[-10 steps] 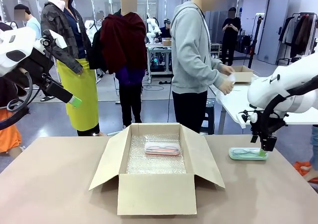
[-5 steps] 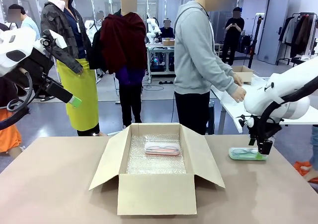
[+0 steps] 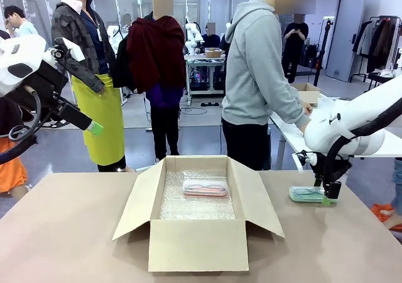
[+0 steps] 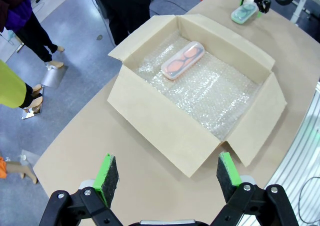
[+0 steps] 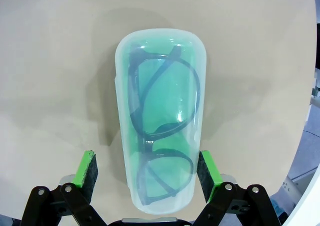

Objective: Pack the glasses set securely to prepare it for shipping.
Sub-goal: Put the Glasses case from the right side of the table into the Package Box.

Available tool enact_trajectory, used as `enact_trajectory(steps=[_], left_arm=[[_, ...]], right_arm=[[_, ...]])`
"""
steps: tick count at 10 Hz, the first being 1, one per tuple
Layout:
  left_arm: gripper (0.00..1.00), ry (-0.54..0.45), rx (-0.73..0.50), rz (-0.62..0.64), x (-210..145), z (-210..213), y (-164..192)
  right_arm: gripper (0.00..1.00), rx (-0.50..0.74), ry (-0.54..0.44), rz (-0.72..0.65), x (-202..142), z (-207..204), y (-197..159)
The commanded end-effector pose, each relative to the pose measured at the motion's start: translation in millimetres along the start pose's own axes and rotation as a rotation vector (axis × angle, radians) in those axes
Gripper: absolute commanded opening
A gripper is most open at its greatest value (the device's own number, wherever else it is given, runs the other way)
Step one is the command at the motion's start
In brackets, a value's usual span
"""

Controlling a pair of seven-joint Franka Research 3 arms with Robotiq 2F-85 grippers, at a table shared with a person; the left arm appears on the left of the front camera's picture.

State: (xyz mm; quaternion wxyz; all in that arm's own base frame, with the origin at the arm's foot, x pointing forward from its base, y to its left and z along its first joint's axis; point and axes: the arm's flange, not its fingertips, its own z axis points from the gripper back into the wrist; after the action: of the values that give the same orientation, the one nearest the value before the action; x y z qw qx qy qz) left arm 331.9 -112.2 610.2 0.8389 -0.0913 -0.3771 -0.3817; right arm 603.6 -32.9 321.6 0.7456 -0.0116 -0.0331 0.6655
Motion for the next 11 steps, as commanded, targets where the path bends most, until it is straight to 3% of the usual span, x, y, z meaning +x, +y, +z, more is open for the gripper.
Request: enact_trajectory(steps=[1,3,4,5,8,9,10,11], left_arm=[[1.0,-0.004,0.002,-0.004,0.0,2.1,1.0],[1.0,-0.004,0.002,-0.004,0.0,2.1,1.0],[1.0,-0.004,0.002,-0.004,0.0,2.1,1.0],[1.0,-0.004,0.002,-0.004,0.0,2.1,1.0],[1.0,-0.004,0.002,-0.004,0.0,2.1,1.0],[1.0,-0.004,0.002,-0.004,0.0,2.1,1.0],[1.0,-0.004,0.002,-0.004,0.0,2.1,1.0],[1.0,-0.004,0.002,-0.004,0.0,2.1,1.0]], right_arm=[[1.0,-0.001,0.02,-0.018,5.7,-2.7,-5.0],[0.92,-0.012,0.022,-0.039,6.0,-7.7,-4.1],[0.78,-0.008,0.02,-0.045,5.2,-8.1,-4.1],[0.72,-0.006,0.001,-0.05,3.7,-6.6,-4.1],[0.38,-0.014,0.011,-0.055,2.9,-1.6,-2.8],[0.32,-0.009,0.006,-0.049,5.3,7.3,-0.6],[0.2,-0.006,0.003,-0.054,9.1,23.8,2.7],[0.2,-0.013,0.001,-0.054,13.7,47.1,8.3]])
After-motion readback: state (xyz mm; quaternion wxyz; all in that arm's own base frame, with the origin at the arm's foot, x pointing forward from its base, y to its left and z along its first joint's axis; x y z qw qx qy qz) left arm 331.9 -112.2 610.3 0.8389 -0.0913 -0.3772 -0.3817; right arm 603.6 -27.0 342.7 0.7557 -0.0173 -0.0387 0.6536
